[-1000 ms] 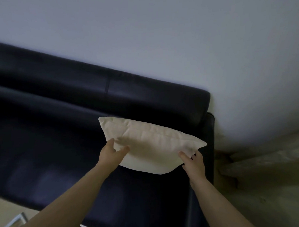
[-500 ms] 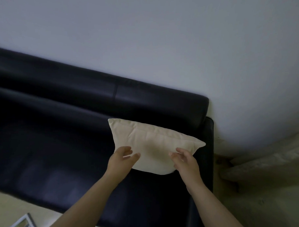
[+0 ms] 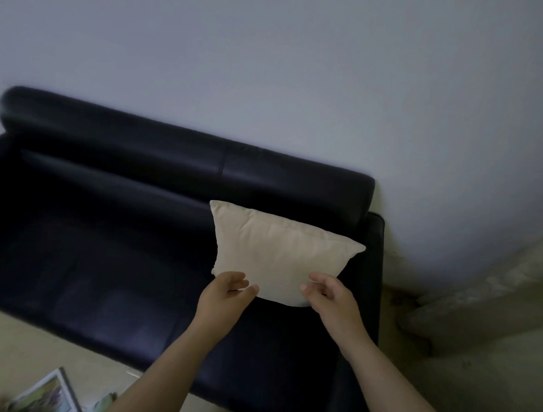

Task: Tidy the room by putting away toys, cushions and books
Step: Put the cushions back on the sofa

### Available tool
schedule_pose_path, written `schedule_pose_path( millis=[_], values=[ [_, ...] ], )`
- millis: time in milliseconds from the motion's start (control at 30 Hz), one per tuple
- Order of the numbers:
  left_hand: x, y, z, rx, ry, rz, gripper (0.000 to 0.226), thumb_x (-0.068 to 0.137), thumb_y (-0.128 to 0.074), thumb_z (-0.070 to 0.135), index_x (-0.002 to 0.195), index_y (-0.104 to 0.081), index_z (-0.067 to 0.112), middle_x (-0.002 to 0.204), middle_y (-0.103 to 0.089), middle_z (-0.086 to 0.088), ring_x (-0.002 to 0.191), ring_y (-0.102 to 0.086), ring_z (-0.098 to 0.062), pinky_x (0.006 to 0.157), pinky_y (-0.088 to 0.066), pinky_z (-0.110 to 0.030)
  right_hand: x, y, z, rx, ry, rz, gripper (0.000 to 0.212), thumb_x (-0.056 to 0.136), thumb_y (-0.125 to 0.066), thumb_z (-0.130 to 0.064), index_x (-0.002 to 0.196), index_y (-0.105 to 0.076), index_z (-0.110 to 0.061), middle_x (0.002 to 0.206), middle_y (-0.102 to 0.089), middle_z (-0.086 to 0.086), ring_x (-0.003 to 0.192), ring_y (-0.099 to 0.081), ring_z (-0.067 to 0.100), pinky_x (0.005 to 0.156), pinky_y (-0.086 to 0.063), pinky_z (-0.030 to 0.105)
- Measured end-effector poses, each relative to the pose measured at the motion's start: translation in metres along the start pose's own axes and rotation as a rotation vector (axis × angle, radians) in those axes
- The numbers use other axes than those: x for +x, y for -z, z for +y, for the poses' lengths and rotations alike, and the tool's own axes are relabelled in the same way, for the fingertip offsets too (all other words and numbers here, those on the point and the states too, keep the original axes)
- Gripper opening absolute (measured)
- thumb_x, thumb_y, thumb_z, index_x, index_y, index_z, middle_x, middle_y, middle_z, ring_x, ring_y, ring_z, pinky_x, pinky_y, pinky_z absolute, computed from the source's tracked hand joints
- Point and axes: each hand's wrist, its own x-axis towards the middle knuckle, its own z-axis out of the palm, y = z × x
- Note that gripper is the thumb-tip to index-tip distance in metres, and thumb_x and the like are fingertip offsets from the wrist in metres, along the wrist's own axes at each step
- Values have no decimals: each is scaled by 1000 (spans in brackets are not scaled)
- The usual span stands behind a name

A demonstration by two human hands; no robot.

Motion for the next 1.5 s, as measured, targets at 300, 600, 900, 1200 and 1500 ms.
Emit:
schedule_pose_path(
  millis=[300, 600, 900, 1200, 1500],
  values=[
    [-96, -35, -30, 31, 40, 102, 41, 88, -66, 29, 125, -56, 16, 106, -64, 7, 91, -57, -4, 70, -39, -7, -71, 35, 38, -11, 26, -134, 32, 90, -65, -27, 121, -57, -23, 108, -65, -6, 100, -61, 4, 76, -46, 14],
    [-201, -51, -60, 1, 85, 161, 40, 89, -65, 30, 125, -55, 18, 107, -63, 7, 93, -57, -6, 80, -41, -18, -145, 50, 70, -79, 48, -222, 35, 89, -65, -30, 123, -57, -23, 108, -66, -8, 101, -61, 3, 79, -46, 16],
    [-269, -28, -106, 4, 141, 257, 28, 88, -65, 30, 113, -56, 23, 107, -63, 7, 96, -59, -6, 83, -48, -23, -193, 10, 90, -140, 85, -337, 35, 89, -66, -25, 123, -57, -19, 106, -65, -6, 99, -61, 2, 74, -46, 14],
    [-375, 34, -200, -77, 289, 408, 31, 87, -67, 24, 117, -62, 16, 105, -64, 4, 93, -59, -10, 67, -40, -13, -284, -81, 131, -297, 26, -549, 40, 88, -66, -29, 126, -53, -23, 113, -62, -8, 103, -59, 6, 74, -45, 17],
    [-527, 113, -337, -128, 358, 456, 33, 87, -67, 22, 119, -61, 13, 103, -64, 0, 96, -58, -13, 69, -42, -19, -447, -186, 212, -357, -15, -570, 30, 89, -66, -31, 117, -56, -27, 115, -62, -6, 97, -57, 3, 70, -47, 18]
  ],
)
